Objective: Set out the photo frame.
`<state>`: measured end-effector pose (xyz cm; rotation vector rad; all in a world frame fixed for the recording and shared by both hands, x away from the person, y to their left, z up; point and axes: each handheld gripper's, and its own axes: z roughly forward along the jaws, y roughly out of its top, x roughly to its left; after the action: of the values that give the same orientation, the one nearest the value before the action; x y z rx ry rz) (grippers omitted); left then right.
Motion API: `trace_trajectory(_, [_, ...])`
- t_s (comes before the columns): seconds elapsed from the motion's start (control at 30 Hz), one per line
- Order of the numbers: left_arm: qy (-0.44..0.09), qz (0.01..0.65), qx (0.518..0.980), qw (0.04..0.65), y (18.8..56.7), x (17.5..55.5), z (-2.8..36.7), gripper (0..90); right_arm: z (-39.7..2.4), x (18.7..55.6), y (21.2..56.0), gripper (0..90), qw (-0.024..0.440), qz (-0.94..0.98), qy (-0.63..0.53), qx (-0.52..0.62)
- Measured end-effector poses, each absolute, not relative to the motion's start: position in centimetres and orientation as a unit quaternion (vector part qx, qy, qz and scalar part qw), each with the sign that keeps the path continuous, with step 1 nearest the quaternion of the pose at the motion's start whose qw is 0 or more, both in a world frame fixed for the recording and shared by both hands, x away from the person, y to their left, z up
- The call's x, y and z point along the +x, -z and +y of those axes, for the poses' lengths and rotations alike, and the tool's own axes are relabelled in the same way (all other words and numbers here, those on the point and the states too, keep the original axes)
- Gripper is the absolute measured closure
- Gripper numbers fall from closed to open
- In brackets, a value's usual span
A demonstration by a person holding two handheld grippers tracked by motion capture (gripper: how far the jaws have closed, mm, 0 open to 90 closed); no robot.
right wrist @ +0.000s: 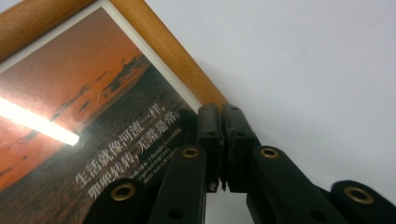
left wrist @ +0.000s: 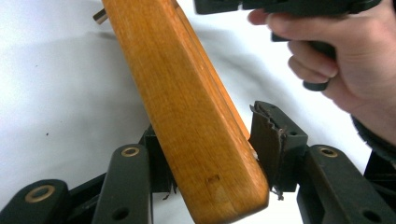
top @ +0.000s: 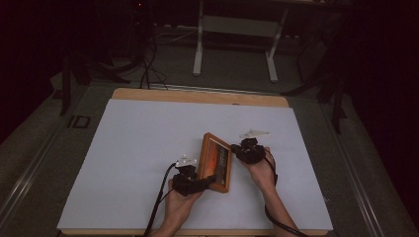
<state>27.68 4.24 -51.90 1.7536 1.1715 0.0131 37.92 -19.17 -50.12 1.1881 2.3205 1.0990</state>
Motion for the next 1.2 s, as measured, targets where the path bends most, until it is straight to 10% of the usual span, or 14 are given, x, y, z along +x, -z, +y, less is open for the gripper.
trace_trajectory(1.2, [-0.134, 0.347, 0.797, 0.476, 49.2, 25.3, -2.4, 69.2, -25.9, 31.1, 42.6, 70.3, 0.230, 0.784, -0.445, 0.368])
